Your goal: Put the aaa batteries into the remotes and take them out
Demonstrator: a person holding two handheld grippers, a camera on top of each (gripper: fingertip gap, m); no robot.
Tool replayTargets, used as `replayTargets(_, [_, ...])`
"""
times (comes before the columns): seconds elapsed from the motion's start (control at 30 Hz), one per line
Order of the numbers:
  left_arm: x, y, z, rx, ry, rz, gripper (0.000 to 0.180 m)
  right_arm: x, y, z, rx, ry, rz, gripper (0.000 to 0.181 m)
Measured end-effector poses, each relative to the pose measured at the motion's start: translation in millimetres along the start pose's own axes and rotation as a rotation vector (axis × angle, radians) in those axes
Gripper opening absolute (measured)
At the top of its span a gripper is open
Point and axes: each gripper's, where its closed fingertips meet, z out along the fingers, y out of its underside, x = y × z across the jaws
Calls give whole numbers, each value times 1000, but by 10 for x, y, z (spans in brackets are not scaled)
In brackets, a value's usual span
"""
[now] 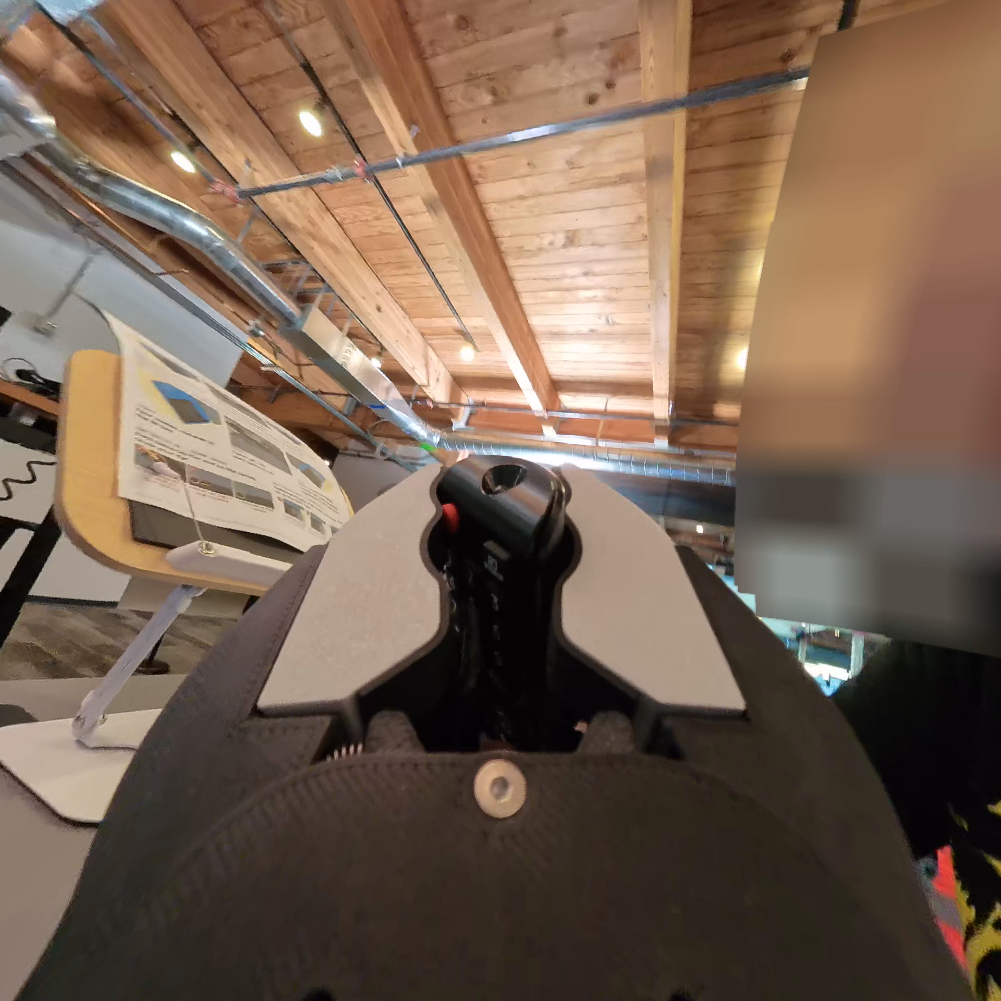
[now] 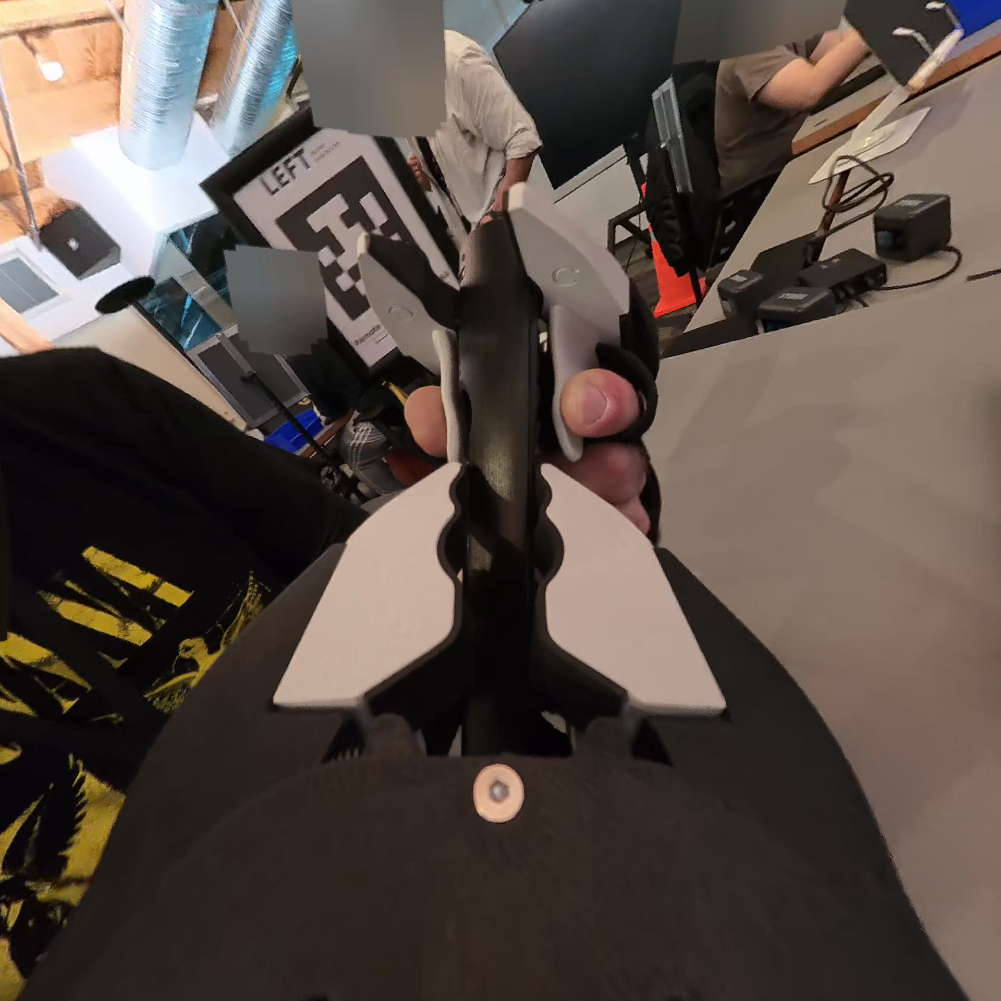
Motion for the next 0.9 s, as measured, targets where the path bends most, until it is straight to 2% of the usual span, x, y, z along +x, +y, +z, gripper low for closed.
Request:
replayTargets(0.1, [155, 54, 58, -73, 84, 31, 42, -155, 2, -75, -8, -59, 22, 21])
replayTargets(0.33, [592, 469, 24, -428, 356, 195, 57, -507, 217, -251, -79, -294, 97, 21])
replayTargets(0.43, [638, 683, -66, -603, 397, 287, 58, -572, 307, -333, -151, -320, 117, 20])
replayTargets(0.6, [695, 1000, -164, -770, 478, 351, 56, -711, 391, -419, -184, -432, 148, 21])
replayTargets(0.77, [732, 1047, -148, -729, 491, 355, 53, -692, 448, -423, -195, -467, 189, 21])
replayTargets(0.9, [697, 924, -88, -646, 451, 348, 52, -612, 325, -391, -154, -400, 147, 27])
